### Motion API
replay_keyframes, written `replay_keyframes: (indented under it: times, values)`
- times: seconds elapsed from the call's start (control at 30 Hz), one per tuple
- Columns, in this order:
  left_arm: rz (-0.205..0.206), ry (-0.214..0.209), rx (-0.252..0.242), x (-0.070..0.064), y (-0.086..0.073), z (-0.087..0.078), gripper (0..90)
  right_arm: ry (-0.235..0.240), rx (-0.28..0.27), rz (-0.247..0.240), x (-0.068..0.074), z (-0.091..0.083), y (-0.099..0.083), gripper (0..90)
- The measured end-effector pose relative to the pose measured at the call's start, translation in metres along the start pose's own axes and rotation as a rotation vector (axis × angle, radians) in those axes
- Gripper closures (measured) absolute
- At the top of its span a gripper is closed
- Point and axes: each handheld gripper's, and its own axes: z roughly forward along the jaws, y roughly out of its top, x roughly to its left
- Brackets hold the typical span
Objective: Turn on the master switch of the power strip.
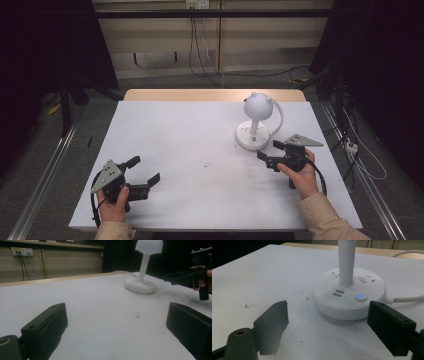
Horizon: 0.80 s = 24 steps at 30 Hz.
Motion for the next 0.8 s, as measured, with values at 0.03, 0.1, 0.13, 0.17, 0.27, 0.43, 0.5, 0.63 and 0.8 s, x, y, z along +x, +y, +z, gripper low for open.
replay_keyframes:
  times: [0.03,0.1,0.13,0.17,0.27,0.43,0.5,0.63,0.8]
  values:
    - [0.0,0.0,0.0,0.0,0.0,0.0,3.4,0.005,0.0,0.001,0.001,0.0,-0.001,16.1]
    - [0.0,-0.001,0.0,0.0,0.0,0.0,3.3,0.011,0.005,0.001,0.002,-0.002,-0.002,16.1]
    - [0.0,0.0,-0.001,0.0,0.0,0.0,3.3,0.011,0.007,-0.002,0.002,-0.002,-0.003,15.9]
    - [0.0,0.0,-0.001,0.0,0.0,0.0,3.4,0.013,0.007,-0.004,0.003,-0.003,-0.003,15.8]
    - [0.0,0.0,0.0,0.0,0.0,0.0,3.4,0.016,0.007,-0.011,0.005,-0.005,-0.004,15.8]
    - [0.0,0.0,-0.001,0.0,0.0,0.0,3.4,0.019,0.013,-0.019,0.007,-0.008,-0.006,15.0]
    - [0.001,0.0,-0.002,0.0,0.0,-0.001,3.3,0.017,0.013,-0.021,0.008,-0.01,-0.007,14.9]
    - [0.001,0.0,-0.001,0.0,0.0,0.0,3.4,0.017,0.01,-0.022,0.009,-0.013,-0.009,15.0]
    - [0.003,0.0,-0.001,0.0,0.001,0.0,3.4,0.02,0.007,-0.025,0.011,-0.016,-0.01,14.8]
